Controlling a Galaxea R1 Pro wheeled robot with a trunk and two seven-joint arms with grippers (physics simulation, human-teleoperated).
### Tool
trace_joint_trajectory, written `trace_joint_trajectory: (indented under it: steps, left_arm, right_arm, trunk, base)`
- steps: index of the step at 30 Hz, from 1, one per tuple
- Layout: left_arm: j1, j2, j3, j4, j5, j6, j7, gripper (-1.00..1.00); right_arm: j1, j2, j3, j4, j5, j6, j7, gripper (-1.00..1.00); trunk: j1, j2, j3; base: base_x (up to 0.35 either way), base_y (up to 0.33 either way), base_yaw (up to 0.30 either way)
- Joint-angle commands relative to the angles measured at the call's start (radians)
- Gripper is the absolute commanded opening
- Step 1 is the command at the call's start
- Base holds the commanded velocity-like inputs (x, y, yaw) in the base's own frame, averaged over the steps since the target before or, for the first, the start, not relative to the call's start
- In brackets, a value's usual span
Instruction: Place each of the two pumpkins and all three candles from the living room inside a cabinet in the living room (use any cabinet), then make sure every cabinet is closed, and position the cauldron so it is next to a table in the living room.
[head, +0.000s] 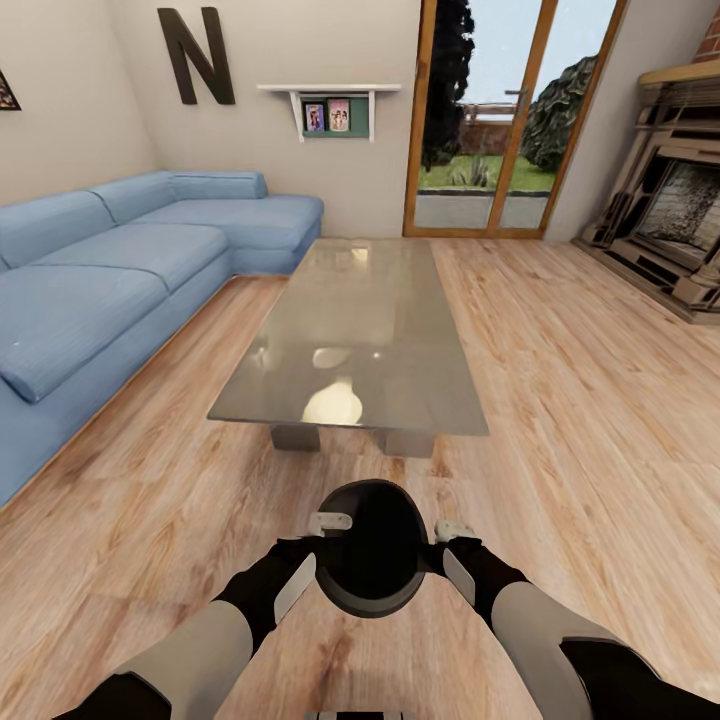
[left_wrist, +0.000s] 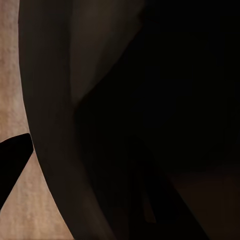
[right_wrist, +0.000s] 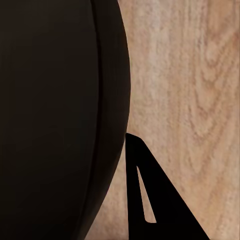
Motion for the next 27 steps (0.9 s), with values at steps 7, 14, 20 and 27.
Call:
trace_joint_trajectory:
  steps: [7,14,20,27]
  left_arm:
    - [0.0,0.0,-0.005,-0.001,0.014,0.002,0.006,-1.0]
    - [0.0,0.0,-0.005,-0.001,0.014,0.001,0.006,-1.0]
    - [0.0,0.0,-0.005,-0.001,0.014,0.001,0.006,-1.0]
    - [0.0,0.0,-0.005,-0.001,0.014,0.001,0.006,-1.0]
  right_arm:
    - [0.0,0.001,-0.015,-0.004,-0.025,0.005,-0.002,-1.0]
    - [0.0,0.001,-0.015,-0.004,-0.025,0.005,-0.002,-1.0]
    - [0.0,0.001,-0.015,-0.004,-0.025,0.005,-0.002,-1.0]
    - [0.0,0.001,-0.016,-0.004,-0.025,0.005,-0.002,-1.0]
  trunk:
    - [0.0,0.0,-0.003]
    - [0.0,0.0,-0.01]
    - [0.0,0.0,-0.016]
    - [0.0,0.0,-0.021]
  base:
    - [0.01,0.0,0.019]
    - [0.0,0.0,0.085]
    - [0.0,0.0,0.093]
    - [0.0,0.0,0.053]
